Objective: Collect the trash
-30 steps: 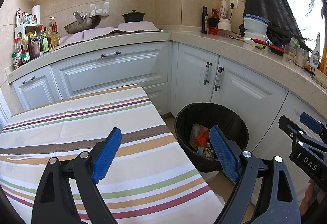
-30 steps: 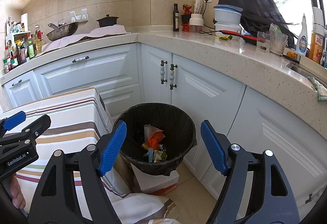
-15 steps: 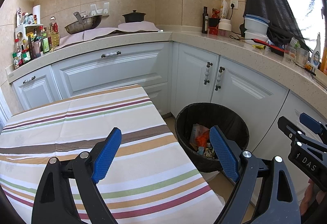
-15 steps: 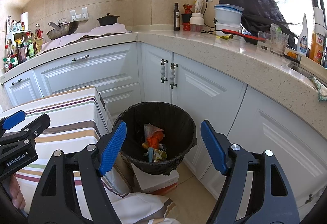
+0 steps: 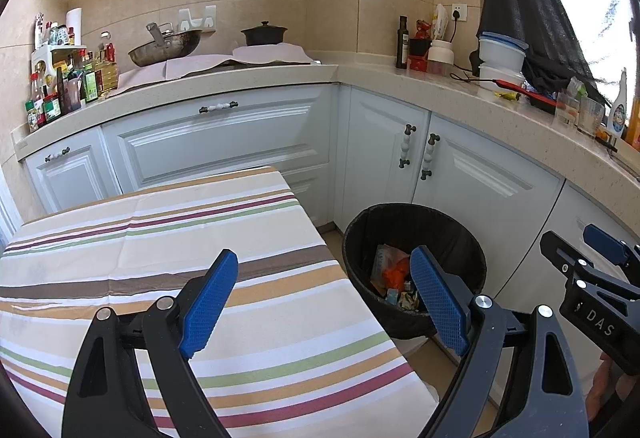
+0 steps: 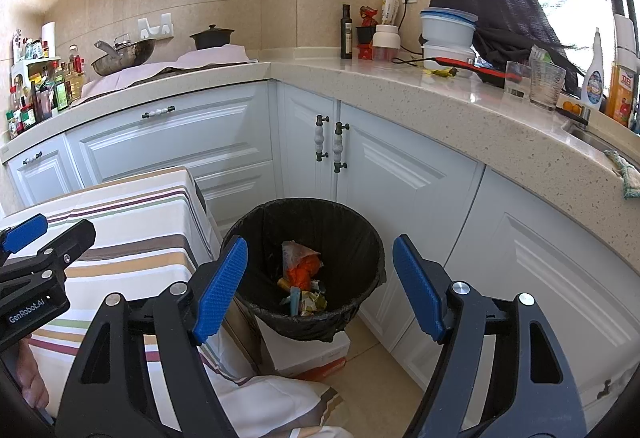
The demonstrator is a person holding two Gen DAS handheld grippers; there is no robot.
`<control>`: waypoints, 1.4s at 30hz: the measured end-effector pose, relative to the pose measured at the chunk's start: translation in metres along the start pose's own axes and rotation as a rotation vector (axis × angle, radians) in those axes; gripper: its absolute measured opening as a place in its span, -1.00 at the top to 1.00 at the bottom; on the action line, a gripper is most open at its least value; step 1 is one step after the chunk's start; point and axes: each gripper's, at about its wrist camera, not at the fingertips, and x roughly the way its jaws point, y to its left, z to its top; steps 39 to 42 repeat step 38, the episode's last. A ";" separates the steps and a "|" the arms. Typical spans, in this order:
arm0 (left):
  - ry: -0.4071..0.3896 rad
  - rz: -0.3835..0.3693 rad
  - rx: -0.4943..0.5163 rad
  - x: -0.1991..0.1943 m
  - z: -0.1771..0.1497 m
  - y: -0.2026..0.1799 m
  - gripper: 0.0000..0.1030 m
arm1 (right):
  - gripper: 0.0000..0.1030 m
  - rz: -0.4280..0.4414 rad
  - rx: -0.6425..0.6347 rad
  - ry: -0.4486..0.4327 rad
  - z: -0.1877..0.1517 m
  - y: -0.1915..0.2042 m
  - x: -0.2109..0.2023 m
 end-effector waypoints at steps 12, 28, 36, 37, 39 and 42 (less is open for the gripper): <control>0.016 -0.009 0.015 0.001 -0.001 -0.001 -0.65 | -0.43 0.000 -0.001 0.003 0.000 0.001 0.001; -0.021 0.001 0.016 -0.001 -0.002 -0.003 -0.72 | -0.43 0.003 -0.006 0.009 -0.004 0.003 0.006; 0.028 0.016 0.003 0.008 -0.005 0.004 -0.72 | -0.43 0.006 -0.007 0.011 -0.006 0.004 0.008; 0.035 0.014 -0.004 0.009 -0.006 0.006 -0.72 | -0.43 0.007 -0.008 0.012 -0.007 0.004 0.008; 0.042 0.015 -0.012 0.010 -0.007 0.008 -0.72 | -0.43 0.009 -0.009 0.013 -0.007 0.005 0.008; 0.042 0.015 -0.012 0.010 -0.007 0.008 -0.72 | -0.43 0.009 -0.009 0.013 -0.007 0.005 0.008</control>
